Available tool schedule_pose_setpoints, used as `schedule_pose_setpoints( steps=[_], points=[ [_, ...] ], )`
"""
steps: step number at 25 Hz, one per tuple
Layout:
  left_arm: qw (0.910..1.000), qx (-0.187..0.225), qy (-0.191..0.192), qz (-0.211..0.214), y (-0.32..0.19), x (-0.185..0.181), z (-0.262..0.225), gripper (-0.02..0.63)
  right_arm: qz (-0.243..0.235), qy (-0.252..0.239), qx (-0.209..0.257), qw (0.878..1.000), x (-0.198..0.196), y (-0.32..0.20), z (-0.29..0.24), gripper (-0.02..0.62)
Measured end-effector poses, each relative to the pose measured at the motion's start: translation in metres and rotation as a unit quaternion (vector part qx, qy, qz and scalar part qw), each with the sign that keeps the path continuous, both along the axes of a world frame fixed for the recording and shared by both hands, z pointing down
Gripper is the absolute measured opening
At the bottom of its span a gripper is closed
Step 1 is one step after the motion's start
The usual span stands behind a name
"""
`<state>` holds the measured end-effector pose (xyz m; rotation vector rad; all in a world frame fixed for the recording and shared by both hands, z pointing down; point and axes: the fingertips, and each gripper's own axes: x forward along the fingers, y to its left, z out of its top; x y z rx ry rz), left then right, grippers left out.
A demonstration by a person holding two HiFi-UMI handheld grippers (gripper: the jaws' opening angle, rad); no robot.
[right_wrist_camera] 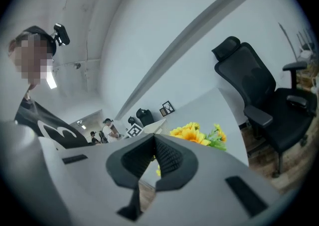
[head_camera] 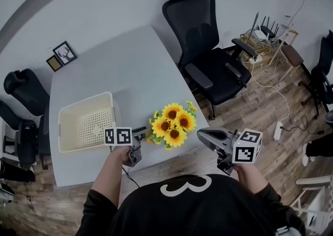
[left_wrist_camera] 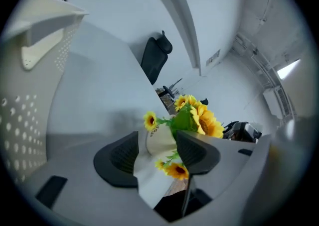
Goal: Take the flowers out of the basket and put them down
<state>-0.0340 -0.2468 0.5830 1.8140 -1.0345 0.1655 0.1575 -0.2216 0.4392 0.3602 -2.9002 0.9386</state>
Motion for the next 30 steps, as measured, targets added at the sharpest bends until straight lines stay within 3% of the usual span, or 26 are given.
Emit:
schedule_pose_setpoints(
  steps=[5,11,16,21,23,30],
  points=[
    [0.9983,0.006,0.058,-0.001,0.043,0.004,-0.021,0.232,-0.027,0.008,0.022,0.999,-0.023,0.031,-0.009,0.008],
    [0.9942,0.074,0.071,0.031,0.103,0.022,-0.076,0.23,-0.043,0.0,0.026,0.999,-0.038,0.085,-0.018,0.008],
    [0.9818,0.154,0.095,0.06,0.159,0.047,-0.137,0.174,-0.053,-0.008,0.039,0.998,-0.044,0.132,-0.034,0.008],
    [0.9685,0.22,0.108,0.044,0.211,0.061,-0.182,0.055,-0.062,-0.03,0.053,0.996,-0.049,0.185,-0.053,0.008],
    [0.963,0.241,0.111,0.046,0.233,0.069,-0.196,0.037,-0.062,-0.037,0.059,0.996,-0.047,0.207,-0.059,0.008],
    [0.9451,0.305,0.068,0.098,0.305,0.111,-0.223,0.012,-0.059,-0.059,0.078,0.993,-0.034,0.27,-0.07,0.008]
  ],
)
